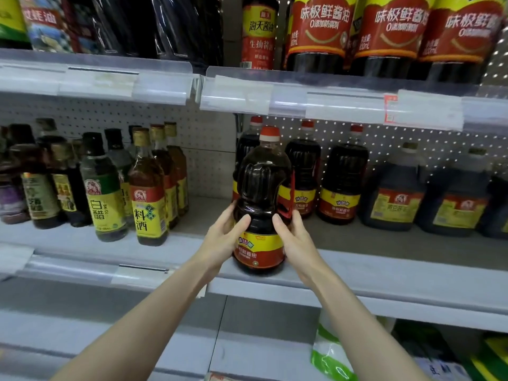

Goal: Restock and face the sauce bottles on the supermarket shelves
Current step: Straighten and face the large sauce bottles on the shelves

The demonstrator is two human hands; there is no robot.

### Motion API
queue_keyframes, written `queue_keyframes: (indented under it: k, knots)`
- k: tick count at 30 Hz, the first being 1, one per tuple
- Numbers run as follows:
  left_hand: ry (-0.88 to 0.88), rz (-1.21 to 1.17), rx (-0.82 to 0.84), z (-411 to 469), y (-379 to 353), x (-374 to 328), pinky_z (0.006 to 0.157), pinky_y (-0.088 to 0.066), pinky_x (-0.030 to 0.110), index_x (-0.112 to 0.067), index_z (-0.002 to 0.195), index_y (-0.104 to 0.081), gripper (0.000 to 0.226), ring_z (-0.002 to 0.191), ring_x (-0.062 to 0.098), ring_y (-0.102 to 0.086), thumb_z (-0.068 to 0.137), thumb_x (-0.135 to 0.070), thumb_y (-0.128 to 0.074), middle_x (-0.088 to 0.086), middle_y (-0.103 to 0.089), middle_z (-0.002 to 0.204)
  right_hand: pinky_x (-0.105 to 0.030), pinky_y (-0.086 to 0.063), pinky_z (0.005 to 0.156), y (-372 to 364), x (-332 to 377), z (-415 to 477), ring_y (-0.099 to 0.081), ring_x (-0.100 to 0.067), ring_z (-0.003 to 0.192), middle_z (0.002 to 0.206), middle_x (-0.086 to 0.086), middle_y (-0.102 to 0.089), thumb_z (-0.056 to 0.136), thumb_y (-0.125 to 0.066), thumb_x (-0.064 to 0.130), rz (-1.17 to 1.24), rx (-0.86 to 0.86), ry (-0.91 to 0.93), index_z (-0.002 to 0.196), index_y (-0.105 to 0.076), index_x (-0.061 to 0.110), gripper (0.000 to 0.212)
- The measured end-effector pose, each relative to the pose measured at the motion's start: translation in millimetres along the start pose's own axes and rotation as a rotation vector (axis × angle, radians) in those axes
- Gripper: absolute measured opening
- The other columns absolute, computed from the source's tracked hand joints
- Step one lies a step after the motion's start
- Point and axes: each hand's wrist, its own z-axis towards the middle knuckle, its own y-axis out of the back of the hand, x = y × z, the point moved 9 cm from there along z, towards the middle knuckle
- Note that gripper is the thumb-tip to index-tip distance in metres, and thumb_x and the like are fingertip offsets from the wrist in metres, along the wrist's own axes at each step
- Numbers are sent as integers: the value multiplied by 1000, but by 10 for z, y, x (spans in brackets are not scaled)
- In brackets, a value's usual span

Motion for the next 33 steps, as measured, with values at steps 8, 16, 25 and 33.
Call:
queue_keyframes:
  k: [8, 16, 25, 33]
  knots:
    - [-27, 11, -127, 252, 169, 55, 90, -53, 38, -30, 139, -44, 55, 112, 9, -60, 88, -34, -65, -9, -61, 124, -42, -41, 108, -1, -102, 330, -47, -13, 128, 140, 12, -48, 93, -53, 50, -36, -56, 1, 148, -28, 37, 62]
    - [-46, -62, -192, 605, 317, 154, 87, -55, 36, -28, 133, -48, 53, 100, 8, -62, 85, -29, -70, -18, -61, 104, -46, -42, 106, -67, -203, 673, -49, -20, 128, 141, 7, -51, 88, -60, 49, 69, -150, -12, 144, -36, 39, 61]
    - [-73, -57, -266, 818, 363, 229, 84, -53, 31, -25, 133, -50, 58, 100, 11, -62, 80, -32, -75, -14, -61, 105, -49, -41, 106, -39, -341, 975, -49, -20, 129, 141, 6, -51, 69, -65, 72, 80, -215, -19, 128, -52, 50, 65]
    - [-110, 155, -207, 830, 321, 237, 90, -53, 33, -33, 139, -36, 61, 112, 13, -57, 86, -43, -65, -9, -53, 128, -46, -39, 109, -21, -341, 1038, -48, -23, 130, 144, 1, -49, 93, -51, 50, 62, -247, -56, 140, -45, 34, 49]
